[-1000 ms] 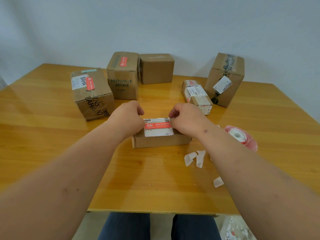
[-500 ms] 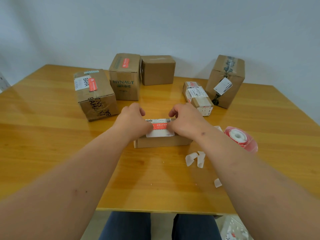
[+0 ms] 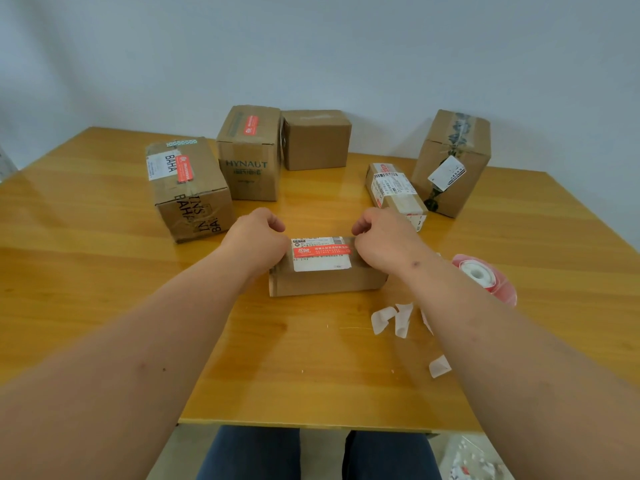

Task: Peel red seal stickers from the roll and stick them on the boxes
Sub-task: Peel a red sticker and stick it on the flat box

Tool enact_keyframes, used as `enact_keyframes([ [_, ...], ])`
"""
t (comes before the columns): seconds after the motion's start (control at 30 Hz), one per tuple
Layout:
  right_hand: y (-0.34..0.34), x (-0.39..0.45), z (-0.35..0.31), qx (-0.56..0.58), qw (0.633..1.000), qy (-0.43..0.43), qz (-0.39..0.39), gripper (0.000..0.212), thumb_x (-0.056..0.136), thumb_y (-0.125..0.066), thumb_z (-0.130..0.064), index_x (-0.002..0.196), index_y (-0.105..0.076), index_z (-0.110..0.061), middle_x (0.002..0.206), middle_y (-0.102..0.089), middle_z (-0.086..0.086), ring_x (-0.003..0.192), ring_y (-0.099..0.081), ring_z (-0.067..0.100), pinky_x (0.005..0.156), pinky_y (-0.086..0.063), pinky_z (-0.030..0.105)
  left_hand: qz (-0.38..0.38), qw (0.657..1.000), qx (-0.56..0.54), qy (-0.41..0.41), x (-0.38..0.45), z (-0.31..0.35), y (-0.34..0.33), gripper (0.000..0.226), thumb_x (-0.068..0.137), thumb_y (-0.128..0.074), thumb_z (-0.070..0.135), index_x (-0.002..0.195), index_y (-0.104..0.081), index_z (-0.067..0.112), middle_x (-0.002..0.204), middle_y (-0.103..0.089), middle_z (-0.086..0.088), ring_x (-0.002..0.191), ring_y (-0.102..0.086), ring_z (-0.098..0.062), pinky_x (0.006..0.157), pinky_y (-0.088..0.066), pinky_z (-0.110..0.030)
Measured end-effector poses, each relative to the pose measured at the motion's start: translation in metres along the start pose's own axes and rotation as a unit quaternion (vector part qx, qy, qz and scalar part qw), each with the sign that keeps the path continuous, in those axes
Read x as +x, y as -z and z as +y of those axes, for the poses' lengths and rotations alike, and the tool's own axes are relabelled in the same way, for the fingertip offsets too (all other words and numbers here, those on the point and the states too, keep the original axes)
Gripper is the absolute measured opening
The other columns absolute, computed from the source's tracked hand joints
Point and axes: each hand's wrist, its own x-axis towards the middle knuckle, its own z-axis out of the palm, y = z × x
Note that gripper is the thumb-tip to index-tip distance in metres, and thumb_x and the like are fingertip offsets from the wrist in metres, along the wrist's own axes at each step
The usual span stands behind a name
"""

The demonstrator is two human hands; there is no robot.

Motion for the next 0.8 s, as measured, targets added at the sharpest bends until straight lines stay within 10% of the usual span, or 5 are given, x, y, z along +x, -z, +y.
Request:
enact_keyframes([
  [0.23,0.008,-0.008,0.003,-0.128,0.967,0.039,-0.216,0.098,0.070,-0.076,-0.034,0.149,-0.018,-0.040,0.148,-0.027,-0.004,0.135,-0.027,0.028,0.108,-0.035,0.049,-0.146,0.951,0.258,-0.089,-0.012,0.002,0.012,0.093,0.068,-0.075,0.063,0.146,-0.034,0.034,0.143,-0.045,0.004,0.131,-0.038,-0.024,0.110,-0.034,-0.050],
  [0.8,-0.058,0.008,-0.078,-0.025,0.980,0.187,-0.069,0.071,0.082,-0.068,-0.018,0.144,-0.034,-0.022,0.145,-0.039,0.004,0.129,-0.042,0.027,0.107,-0.039,0.040,0.032,0.897,0.422,-0.130,0.000,-0.025,0.057,0.091,0.081,-0.066,0.036,0.151,-0.008,0.031,0.145,-0.041,-0.002,0.134,-0.037,-0.025,0.110,-0.027,-0.049],
])
